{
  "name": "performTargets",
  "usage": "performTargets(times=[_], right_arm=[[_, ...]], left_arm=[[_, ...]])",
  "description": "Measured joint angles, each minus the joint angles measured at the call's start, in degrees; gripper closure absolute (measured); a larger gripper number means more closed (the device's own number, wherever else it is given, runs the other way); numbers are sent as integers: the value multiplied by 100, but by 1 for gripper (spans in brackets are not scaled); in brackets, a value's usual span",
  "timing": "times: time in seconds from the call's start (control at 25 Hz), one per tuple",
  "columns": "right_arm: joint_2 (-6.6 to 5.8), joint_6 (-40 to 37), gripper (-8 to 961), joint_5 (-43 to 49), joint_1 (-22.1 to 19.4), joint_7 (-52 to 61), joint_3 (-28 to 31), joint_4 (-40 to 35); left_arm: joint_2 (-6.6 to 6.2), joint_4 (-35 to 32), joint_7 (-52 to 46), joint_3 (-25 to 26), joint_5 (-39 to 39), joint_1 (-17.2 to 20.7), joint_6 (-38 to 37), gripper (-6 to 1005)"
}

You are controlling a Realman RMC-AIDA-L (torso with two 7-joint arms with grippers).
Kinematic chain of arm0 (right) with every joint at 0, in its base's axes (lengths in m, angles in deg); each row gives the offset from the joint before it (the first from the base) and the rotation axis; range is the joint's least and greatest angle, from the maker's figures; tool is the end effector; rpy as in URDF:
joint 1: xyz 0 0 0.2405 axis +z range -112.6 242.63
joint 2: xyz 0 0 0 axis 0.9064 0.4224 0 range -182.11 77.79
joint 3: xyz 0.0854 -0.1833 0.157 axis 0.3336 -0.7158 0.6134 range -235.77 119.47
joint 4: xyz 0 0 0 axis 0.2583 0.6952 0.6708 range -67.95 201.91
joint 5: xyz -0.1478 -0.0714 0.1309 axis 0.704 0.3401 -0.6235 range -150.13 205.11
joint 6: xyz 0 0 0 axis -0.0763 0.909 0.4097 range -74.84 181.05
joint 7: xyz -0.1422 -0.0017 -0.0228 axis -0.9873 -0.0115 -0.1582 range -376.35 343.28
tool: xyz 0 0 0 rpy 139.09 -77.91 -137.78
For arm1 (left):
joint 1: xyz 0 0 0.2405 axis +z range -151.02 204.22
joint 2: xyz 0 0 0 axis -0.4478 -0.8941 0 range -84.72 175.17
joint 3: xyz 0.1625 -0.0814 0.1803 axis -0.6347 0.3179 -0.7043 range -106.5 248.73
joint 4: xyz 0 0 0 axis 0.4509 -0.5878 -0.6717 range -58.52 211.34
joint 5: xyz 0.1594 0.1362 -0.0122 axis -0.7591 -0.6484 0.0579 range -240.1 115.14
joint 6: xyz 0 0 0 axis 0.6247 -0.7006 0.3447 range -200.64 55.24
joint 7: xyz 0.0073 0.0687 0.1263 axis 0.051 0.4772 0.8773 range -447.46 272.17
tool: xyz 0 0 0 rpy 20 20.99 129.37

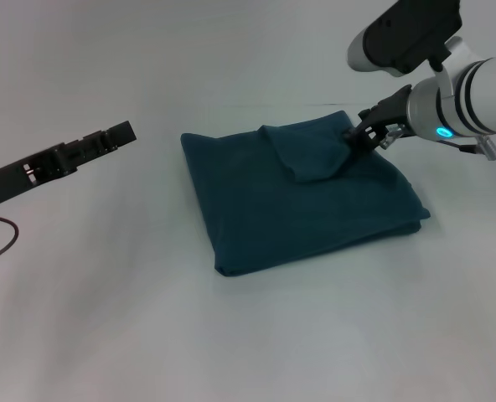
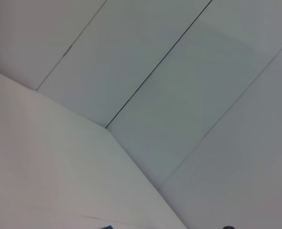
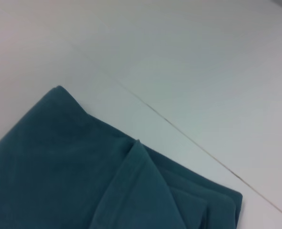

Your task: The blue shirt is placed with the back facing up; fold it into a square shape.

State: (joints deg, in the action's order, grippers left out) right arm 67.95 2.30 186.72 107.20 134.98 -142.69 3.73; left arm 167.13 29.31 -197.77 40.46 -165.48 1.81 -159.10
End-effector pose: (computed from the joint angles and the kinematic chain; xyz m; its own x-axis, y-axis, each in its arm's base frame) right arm 0.1530 0.4417 -0.0186 0.8870 -0.4616 -0.0157 -0.3261 -0.6018 -0.7290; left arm -0.2733 0.3367 0.0545 0.2797 0.5438 0.7912 0.8479 -0.5264 0.0621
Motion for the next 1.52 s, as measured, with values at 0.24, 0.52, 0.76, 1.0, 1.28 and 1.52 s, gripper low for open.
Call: performTargets(times=[0.24,0.52,0.76,1.0,1.28,1.52], right_arm=[[2,-174,606,-184,184,-332,-13,191],[0,-138,608,-818,449,-803,-21,665],[9,-84,609,-1246,585,-876,-24,981],[13,43,611,-1456,782,-867,-20,1495],[26,334,612,-1425,946,-816,-28,1931],[16,521,614,-1420,984,-801,-3,2065]], left_arm=[[0,29,0,33,82,-4,0,50],[-8,51,0,37,118,11,0,49],[-9,62,0,43,138,25,1,50],[-9,62,0,43,149,26,1,50],[-4,61,-13,42,150,25,1,49],[0,75,-11,43,219,27,0,49]])
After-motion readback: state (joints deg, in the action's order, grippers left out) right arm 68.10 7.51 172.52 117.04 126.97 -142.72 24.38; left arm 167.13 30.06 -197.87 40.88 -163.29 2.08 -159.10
